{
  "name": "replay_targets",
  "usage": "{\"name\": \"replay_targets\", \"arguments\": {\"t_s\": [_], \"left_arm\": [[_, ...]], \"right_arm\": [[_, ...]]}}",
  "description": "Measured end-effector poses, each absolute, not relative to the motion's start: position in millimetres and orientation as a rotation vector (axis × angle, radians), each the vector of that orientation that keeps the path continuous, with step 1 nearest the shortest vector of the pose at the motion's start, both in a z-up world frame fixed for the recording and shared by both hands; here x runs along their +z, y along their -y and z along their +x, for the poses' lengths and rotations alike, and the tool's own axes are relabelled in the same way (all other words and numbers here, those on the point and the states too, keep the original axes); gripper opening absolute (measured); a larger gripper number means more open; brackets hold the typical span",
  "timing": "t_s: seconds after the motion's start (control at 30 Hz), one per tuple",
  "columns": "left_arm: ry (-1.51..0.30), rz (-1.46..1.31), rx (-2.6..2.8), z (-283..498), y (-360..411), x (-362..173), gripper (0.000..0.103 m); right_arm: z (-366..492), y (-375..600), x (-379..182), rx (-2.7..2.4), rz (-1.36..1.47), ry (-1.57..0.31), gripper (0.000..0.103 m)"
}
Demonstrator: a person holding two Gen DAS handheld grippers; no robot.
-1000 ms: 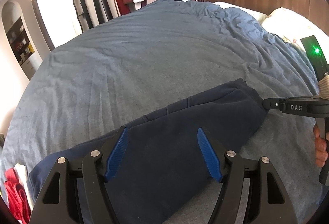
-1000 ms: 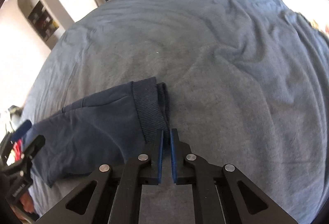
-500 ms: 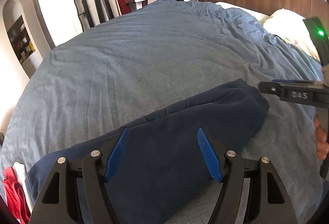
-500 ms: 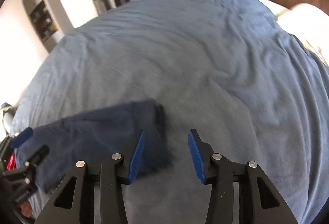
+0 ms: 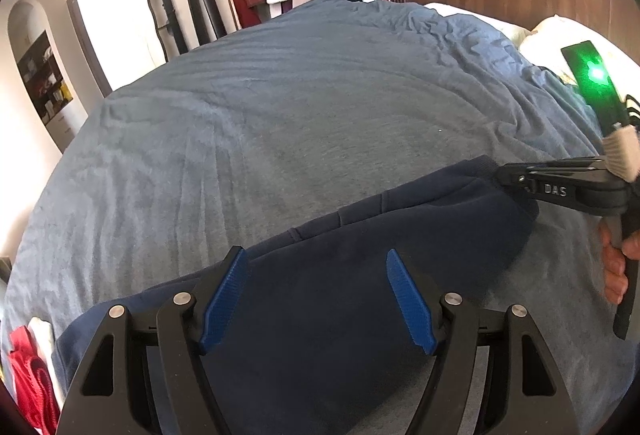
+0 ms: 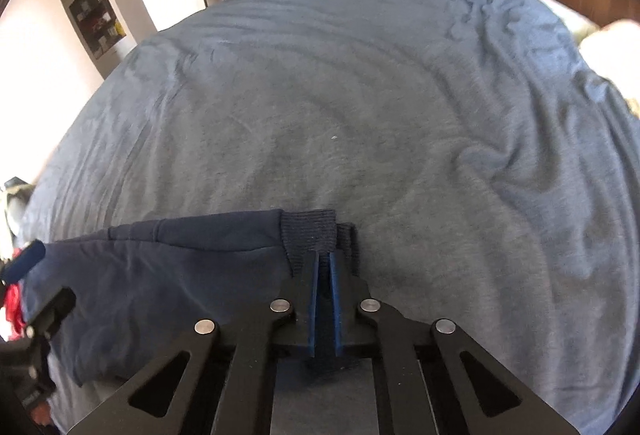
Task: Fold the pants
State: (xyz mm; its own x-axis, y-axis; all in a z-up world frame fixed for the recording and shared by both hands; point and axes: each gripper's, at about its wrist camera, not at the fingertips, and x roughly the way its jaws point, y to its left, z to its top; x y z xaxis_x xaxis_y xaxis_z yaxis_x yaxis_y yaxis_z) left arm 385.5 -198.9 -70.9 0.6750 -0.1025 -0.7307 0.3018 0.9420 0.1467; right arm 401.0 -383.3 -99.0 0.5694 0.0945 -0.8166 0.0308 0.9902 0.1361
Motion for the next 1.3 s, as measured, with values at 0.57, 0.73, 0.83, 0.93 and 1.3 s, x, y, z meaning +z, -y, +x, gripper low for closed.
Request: {"name": "replay_targets", "arguments": {"t_s": [0.57, 0.73, 0.83, 0.93, 1.3], "left_arm": [[-0.805, 0.228, -0.226, 381, 197, -66, 0.071], [-0.793, 0.203, -0.236, 373, 195, -56, 0.071], [-0.781, 0.188, -0.244, 366, 194, -46, 0.071], [-0.760, 0.184, -0.245, 360, 193, -36, 0.075], [-0.749, 0.210, -0.236, 352, 202, -41, 0.077]], "right_arm": [[389, 391, -88, -0.120, 0.100, -0.926, 0.036], [366, 371, -59, -0.075, 0.048, -0.884, 0.036], [356, 362, -45, -0.041, 0.060, -0.865, 0.036], [345, 356, -36, 0.006, 0.106, -0.855, 0.036], [319, 379, -60, -0.004, 0.370, -0.836, 0.045]]}}
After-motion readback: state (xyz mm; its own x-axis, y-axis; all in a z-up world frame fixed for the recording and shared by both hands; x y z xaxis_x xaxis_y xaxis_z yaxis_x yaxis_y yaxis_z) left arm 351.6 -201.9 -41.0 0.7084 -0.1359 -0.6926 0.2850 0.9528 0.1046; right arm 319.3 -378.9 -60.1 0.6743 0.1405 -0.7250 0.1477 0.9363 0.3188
